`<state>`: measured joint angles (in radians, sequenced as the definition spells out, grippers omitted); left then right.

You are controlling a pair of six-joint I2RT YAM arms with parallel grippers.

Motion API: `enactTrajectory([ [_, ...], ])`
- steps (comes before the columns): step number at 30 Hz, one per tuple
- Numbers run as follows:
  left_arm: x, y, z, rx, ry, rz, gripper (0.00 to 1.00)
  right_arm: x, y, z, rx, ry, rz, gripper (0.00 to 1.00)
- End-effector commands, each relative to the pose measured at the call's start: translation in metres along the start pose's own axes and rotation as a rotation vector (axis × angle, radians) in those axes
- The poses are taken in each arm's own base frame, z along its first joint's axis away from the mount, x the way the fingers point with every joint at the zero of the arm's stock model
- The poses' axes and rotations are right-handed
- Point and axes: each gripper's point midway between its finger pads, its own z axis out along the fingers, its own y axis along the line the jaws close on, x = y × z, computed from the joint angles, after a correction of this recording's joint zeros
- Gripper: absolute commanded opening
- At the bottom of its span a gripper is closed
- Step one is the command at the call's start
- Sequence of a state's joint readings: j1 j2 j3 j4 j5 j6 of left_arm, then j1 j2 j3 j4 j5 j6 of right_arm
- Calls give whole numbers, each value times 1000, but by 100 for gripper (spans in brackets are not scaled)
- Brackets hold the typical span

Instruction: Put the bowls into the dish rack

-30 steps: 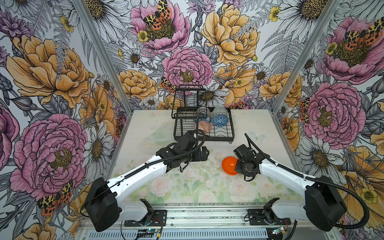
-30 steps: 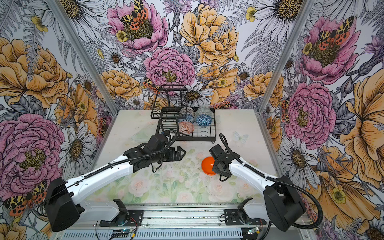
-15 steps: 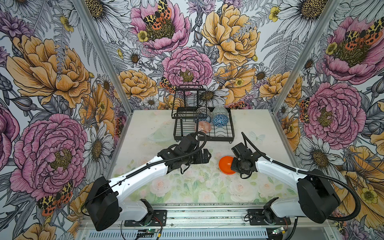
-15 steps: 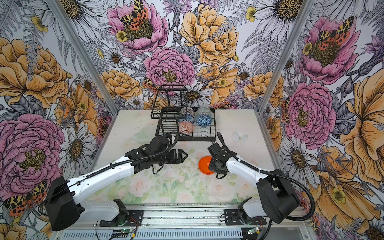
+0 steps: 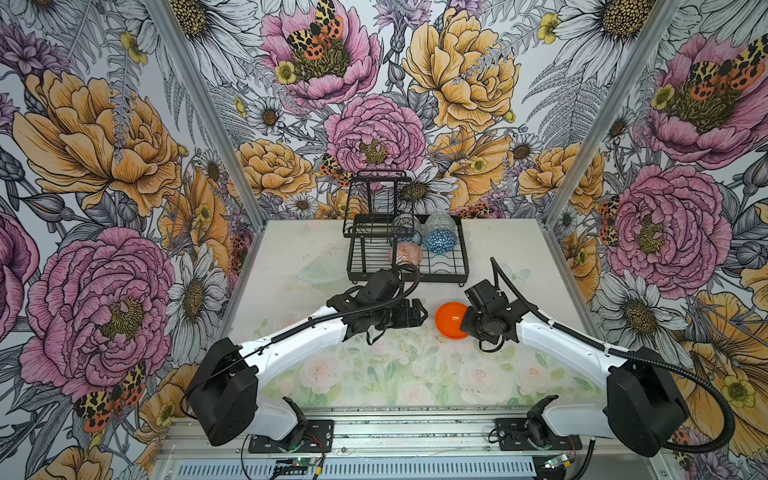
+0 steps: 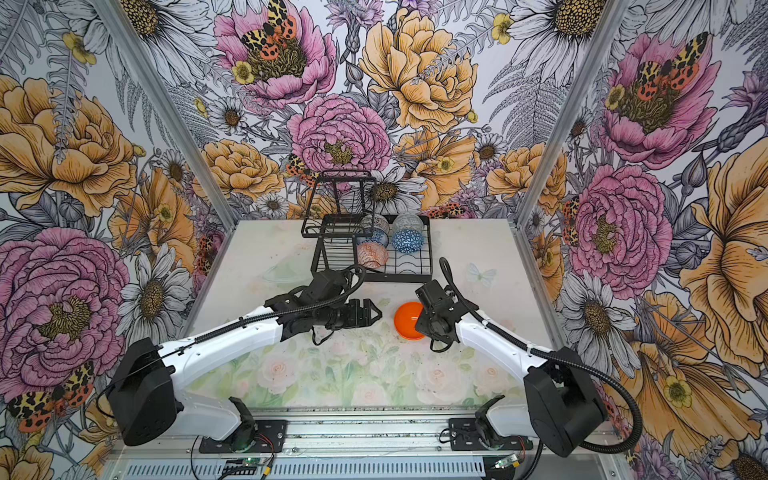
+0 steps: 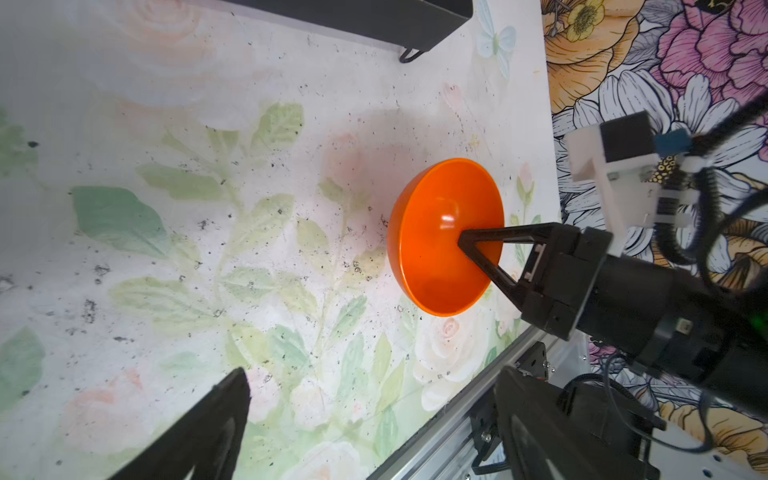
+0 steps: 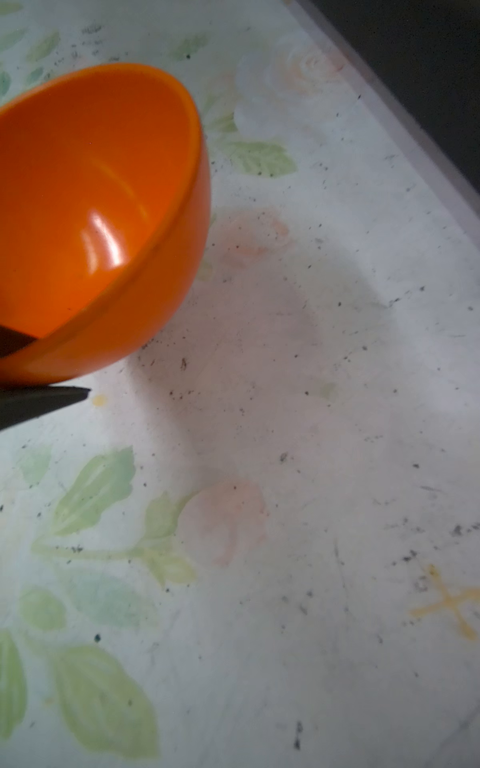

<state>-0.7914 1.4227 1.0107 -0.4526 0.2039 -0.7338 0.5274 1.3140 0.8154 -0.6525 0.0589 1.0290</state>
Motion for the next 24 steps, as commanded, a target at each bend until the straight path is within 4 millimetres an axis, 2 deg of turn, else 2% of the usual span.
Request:
enactTrajectory([
  [1,-13,-29,-6,88,-23,-7,90,-25,30,-28,-99,-102,37,0],
  [5,-27,-34,-7,81,-67,1,87,-36,50,-45,-149,-141,24,0],
  [10,-44,-43,-5,82,-97,3,85,-43,73,-57,-194,-154,3,0],
  [15,-53,-43,3,61,-118,-7,76,-47,90,-65,-220,-170,-39,0],
  [20,-70,-41,-5,37,-187,-31,62,-47,103,-73,-253,-167,-70,0],
  [24,-74,-37,-6,23,-206,-54,56,-46,105,-75,-253,-178,-73,0],
])
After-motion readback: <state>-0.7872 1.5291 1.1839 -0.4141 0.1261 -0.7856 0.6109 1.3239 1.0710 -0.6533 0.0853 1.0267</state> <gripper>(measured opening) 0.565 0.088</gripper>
